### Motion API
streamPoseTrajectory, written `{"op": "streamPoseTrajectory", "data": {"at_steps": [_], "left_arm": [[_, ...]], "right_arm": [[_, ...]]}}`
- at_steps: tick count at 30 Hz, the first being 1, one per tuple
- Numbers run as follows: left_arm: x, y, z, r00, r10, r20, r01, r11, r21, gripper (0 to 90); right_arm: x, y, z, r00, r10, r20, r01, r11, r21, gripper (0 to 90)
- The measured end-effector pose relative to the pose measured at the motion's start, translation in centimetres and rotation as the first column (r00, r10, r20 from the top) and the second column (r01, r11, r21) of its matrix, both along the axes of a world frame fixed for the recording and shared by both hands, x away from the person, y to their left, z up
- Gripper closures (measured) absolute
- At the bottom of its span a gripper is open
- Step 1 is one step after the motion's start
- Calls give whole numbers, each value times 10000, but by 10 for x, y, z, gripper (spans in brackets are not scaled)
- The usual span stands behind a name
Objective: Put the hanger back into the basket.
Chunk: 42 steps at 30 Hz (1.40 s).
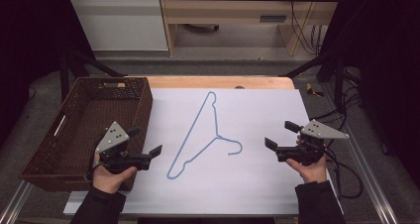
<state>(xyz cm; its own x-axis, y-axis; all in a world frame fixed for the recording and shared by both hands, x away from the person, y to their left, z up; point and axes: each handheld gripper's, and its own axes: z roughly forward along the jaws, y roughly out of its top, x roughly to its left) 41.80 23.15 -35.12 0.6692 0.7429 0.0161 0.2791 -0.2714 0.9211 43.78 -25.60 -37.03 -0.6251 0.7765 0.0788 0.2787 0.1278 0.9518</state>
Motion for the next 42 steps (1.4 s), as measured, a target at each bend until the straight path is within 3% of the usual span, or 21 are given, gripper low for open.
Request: {"op": "streamPoseTrajectory", "data": {"at_steps": [7,12,24,30,34,38,42], "left_arm": [[-2,-11,2,9997,-210,-99,213,9995,247,83],[-3,-25,2,9978,-574,-328,595,9960,670,90],[5,-58,-15,9869,-1108,-1171,1284,9794,1556,111],[21,-79,-23,9757,-1248,-1801,1633,9622,2180,116],[35,-96,-25,9654,-1250,-2288,1912,9360,2957,151],[47,-111,-25,9616,-1190,-2475,2003,9204,3358,177],[58,-128,-30,9511,-1169,-2859,2202,9057,3623,222]], "right_arm": [[-1,-2,2,10000,-26,33,26,10000,0,55],[-1,1,2,10000,8,-49,-8,9999,-108,55],[2,16,-2,9990,294,-342,-314,9978,-582,65],[2,18,-3,9984,341,-459,-369,9975,-610,67],[2,18,-2,9983,352,-456,-380,9973,-630,67],[2,17,-2,9983,347,-463,-373,9976,-586,66],[2,17,-1,9982,400,-435,-427,9972,-617,65]]}}
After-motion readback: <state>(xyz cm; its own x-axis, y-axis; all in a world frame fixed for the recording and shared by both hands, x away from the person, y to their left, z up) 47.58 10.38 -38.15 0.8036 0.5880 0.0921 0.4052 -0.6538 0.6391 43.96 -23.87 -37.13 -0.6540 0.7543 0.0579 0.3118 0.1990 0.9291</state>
